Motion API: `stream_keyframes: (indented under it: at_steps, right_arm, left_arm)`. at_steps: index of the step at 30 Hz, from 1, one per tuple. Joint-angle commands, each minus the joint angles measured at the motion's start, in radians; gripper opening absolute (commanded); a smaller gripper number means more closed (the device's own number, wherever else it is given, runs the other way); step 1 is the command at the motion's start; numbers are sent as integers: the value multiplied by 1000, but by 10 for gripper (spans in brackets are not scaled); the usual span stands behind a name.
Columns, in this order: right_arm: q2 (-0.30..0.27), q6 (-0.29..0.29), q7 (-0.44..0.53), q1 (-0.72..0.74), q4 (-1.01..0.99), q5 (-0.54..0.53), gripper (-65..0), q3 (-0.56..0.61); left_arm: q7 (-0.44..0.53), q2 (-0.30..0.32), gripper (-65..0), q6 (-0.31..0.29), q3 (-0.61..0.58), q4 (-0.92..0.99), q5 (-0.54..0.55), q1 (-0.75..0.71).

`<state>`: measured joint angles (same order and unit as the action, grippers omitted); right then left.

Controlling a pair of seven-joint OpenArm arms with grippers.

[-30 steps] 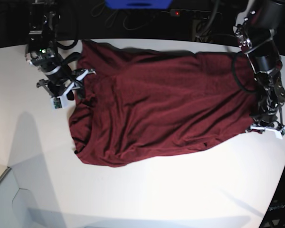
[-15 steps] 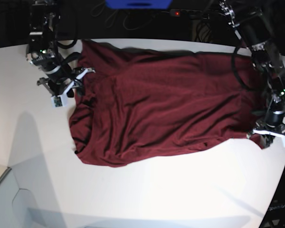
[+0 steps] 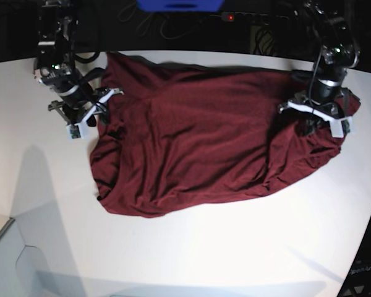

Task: Layout the t-shirt on the table in an organized manner, then fold the t-shirt properly
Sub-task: 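Move the left gripper along the shirt edge and regrasp the cloth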

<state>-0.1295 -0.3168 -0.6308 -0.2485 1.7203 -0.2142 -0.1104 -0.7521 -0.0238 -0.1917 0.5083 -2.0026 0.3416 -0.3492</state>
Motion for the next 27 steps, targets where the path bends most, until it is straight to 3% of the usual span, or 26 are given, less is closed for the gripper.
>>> stream_keyframes:
  at_steps: [1,8,17,19,24,27]
  right_arm:
    - [-5,-3,21,4,16,-6,-423,-2]
    - [-5,-3,21,2,16,-6,-423,-2]
    - [-2,-3,21,2,16,-6,-423,1]
    - [-2,-3,21,2,16,-6,-423,1]
    - [-2,-3,21,2,16,-6,-423,2]
    - [-2,-3,21,2,14,-6,-423,2]
  left_arm:
    - [24,3,-648,-5,-1,-19,14,-15]
    - [24,9,-648,-7,6,-20,15,-123]
    - [13,9,-631,-7,8,-20,15,-152]
    - [13,9,-576,-7,8,-20,15,-153]
    - [15,9,-336,-5,10,-24,15,-153]
    - [24,8,-267,-5,68,-24,15,-146]
